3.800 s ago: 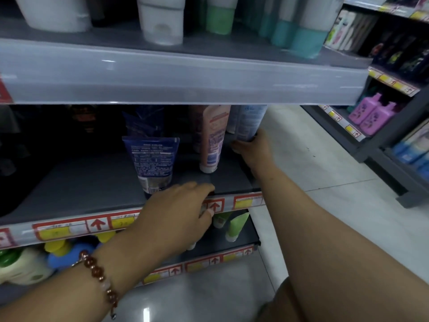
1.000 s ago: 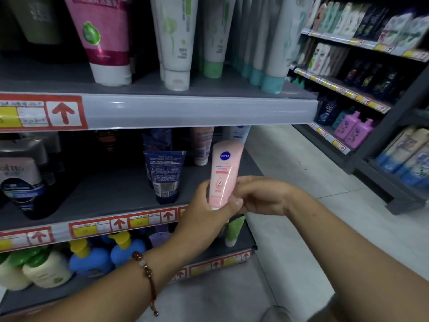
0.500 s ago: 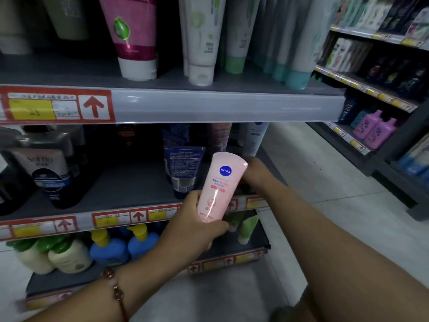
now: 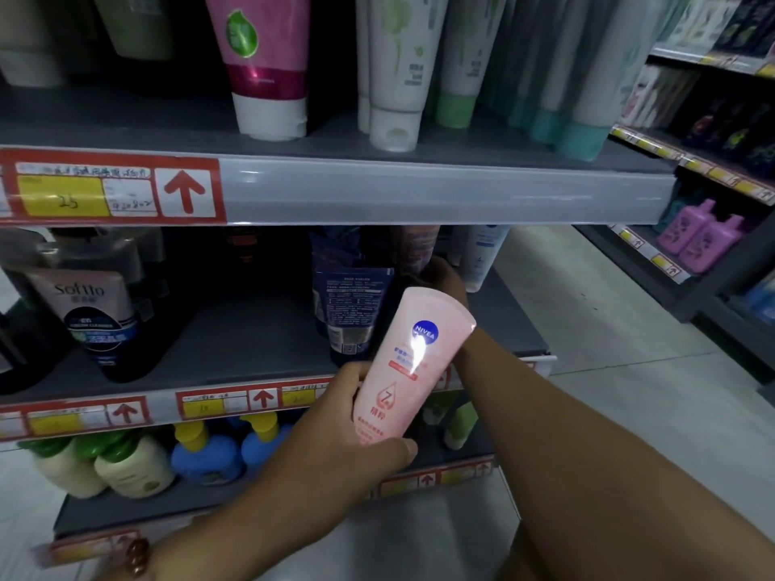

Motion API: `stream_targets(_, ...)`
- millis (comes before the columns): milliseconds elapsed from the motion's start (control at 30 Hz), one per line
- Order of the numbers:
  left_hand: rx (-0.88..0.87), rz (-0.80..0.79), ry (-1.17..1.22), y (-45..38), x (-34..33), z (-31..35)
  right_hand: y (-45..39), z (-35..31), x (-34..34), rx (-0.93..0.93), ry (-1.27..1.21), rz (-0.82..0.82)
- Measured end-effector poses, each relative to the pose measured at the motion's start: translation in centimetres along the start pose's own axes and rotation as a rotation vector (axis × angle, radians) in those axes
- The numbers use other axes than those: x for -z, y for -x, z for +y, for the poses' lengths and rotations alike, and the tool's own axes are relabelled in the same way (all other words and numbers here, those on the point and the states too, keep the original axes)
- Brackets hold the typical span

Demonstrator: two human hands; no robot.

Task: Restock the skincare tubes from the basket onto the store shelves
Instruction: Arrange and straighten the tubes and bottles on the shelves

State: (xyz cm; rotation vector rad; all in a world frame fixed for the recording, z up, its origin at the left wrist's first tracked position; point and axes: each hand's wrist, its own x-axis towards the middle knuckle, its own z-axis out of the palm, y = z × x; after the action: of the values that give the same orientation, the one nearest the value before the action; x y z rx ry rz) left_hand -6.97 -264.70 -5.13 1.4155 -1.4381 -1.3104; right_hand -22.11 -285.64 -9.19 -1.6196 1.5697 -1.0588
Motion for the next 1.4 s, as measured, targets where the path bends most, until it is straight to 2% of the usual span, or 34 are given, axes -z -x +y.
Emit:
stream_targets(67,0.017,-0.007,-0.005,0.0,0.1,-0.4,-1.6,2.2,-0.4,-0.014,0.006,0.014)
stream_targets(200,0.018,-0.020,-0.021,-0.1,0.0,-0.5,0.6,-0.2,0.7,-0.045,0.088,0.155)
stream_targets(367,0.026,-0.059,-0.023,-0.3,-0.9,-0.1,0.4,0.9,2.2,-0.047,0.227,-0.030)
stream_targets(500,0.024,-0.081,-0.030,-0.2,-1.5,0.1,0.4,1.3,3.2,-0.046,0.196,-0.151)
stream_targets(700,0.035,-0.129,-0.057,0.1,-2.0,0.1,0.5,1.5,3.8,-0.088,0.246,-0.204)
stream_targets(833,0.048,-0.148,-0.063,0.2,-2.0,0.1,0.8,1.8,3.2,-0.077,0.174,-0.165)
stream_targets(933,0.053,-0.142,-0.060,0.2,-2.0,0.0,0.8,2.0,2.5,-0.060,0.245,-0.129)
stream_targets(1167,0.064,-0.099,-0.035,-0.2,-2.0,-0.3,-0.5,1.0,-0.2,-0.122,0.432,0.102)
stream_targets(1267,0.064,-0.073,-0.017,-0.4,-2.1,-0.4,-1.0,0.8,-0.4,-0.152,0.435,0.075)
stream_targets(1400,0.062,-0.067,-0.019,-0.8,-2.5,-0.5,-0.9,1.1,1.2,-0.094,0.357,-0.056)
